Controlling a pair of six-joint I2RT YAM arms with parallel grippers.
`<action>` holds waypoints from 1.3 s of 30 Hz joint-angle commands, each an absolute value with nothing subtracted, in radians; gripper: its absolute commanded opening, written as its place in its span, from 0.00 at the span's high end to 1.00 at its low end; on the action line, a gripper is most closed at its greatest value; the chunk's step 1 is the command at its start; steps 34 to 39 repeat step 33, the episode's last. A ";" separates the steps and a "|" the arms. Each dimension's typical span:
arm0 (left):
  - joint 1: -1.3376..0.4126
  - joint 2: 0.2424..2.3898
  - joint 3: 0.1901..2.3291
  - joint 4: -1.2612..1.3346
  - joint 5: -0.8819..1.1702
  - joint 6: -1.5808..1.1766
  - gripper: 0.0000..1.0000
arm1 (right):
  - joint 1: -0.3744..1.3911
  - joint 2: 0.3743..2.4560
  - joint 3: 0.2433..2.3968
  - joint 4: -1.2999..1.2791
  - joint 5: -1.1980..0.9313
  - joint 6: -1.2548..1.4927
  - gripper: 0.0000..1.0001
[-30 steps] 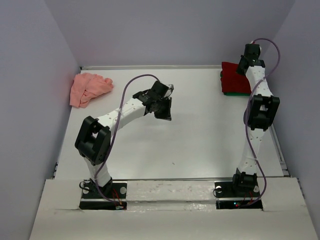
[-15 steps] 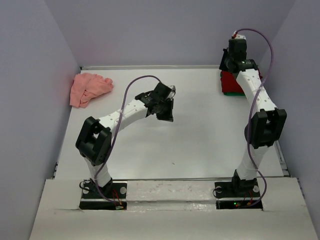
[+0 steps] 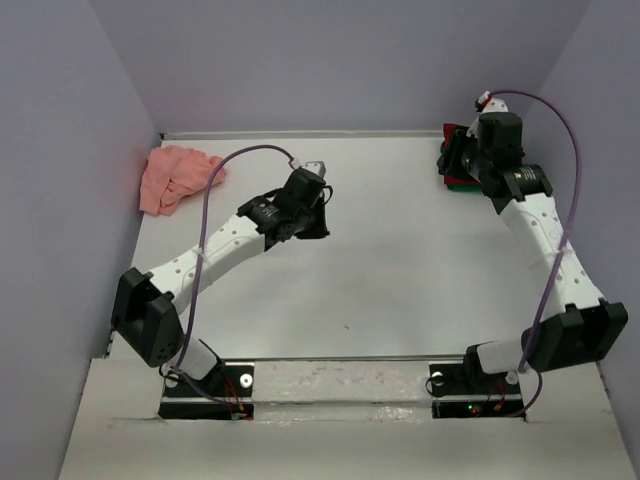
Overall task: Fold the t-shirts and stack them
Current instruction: Smooth out wrinkles on the folded tshirt
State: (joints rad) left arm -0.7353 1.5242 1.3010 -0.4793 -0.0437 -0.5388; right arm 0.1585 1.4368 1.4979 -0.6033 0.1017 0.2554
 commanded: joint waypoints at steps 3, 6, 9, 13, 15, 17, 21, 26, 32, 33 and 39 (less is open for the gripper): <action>-0.759 1.375 1.289 -0.497 -0.208 -0.578 0.67 | 0.195 1.269 1.503 -0.656 -0.049 0.258 0.39; -0.770 1.329 1.279 -0.517 -0.271 -0.591 0.59 | 0.195 1.184 1.467 -0.649 -0.103 0.255 0.29; -0.775 1.277 1.263 -0.518 -0.302 -0.597 0.55 | 0.195 1.122 1.437 -0.655 -0.136 0.259 0.25; -0.779 1.223 1.249 -0.520 -0.316 -0.607 0.54 | 0.195 1.051 1.370 -0.664 -0.153 0.267 0.21; -0.784 1.203 1.238 -0.523 -0.318 -0.609 0.54 | 0.195 1.011 1.330 -0.667 -0.155 0.275 0.18; -0.785 1.193 1.232 -0.529 -0.324 -0.614 0.54 | 0.195 0.988 1.321 -0.669 -0.163 0.275 0.13; -0.793 1.184 1.218 -0.537 -0.324 -0.623 0.54 | 0.195 0.950 1.285 -0.673 -0.181 0.268 0.10; -0.808 1.189 1.218 -0.535 -0.321 -0.632 0.54 | 0.195 0.942 1.290 -0.686 -0.179 0.255 0.05; -0.828 1.196 1.235 -0.545 -0.334 -0.640 0.54 | 0.195 0.951 1.279 -0.684 -0.219 0.245 0.03; -0.830 1.200 1.239 -0.545 -0.336 -0.640 0.54 | 0.195 0.953 1.279 -0.686 -0.228 0.241 0.03; -0.830 1.200 1.239 -0.545 -0.336 -0.640 0.54 | 0.195 0.953 1.279 -0.686 -0.228 0.241 0.03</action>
